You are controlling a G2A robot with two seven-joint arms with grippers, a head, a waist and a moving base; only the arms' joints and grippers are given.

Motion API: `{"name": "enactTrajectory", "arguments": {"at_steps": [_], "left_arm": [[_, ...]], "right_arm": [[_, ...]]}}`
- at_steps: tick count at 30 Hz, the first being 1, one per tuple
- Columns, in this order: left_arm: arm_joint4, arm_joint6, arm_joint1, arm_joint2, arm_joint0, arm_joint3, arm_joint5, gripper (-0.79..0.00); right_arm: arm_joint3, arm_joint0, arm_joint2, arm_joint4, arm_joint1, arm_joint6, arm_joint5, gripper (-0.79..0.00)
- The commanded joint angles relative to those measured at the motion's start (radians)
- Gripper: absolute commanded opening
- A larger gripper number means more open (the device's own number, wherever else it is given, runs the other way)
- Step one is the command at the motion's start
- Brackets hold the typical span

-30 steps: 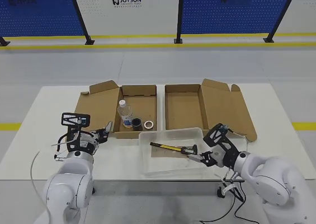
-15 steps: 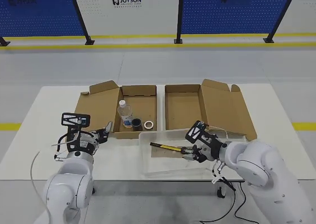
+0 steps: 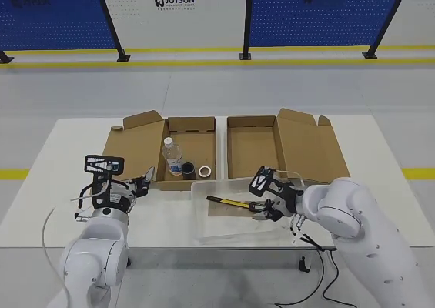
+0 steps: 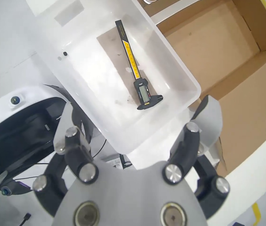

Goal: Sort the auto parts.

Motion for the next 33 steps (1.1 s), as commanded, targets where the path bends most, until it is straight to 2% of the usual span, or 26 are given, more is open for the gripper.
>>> {"name": "enactTrajectory", "arguments": {"at_steps": [1,26,30,33], "left_arm": [[0.0,0.0,0.0,0.0,0.0,0.0,0.0,0.0],[0.0,0.0,0.0,0.0,0.0,0.0,0.0,0.0],[0.0,0.0,0.0,0.0,0.0,0.0,0.0,0.0],[0.0,0.0,0.0,0.0,0.0,0.0,0.0,0.0]], "right_arm": [[0.0,-0.001,0.0,-0.001,0.0,0.0,0.002,0.0],[0.0,-0.006,-0.008,-0.004,-0.001,-0.024,0.003,0.0],[0.017,0.019,-0.037,-0.011,-0.002,-0.03,-0.007,0.0],[0.047,0.056,-0.071,0.001,-0.007,0.01,-0.002,0.0]]}}
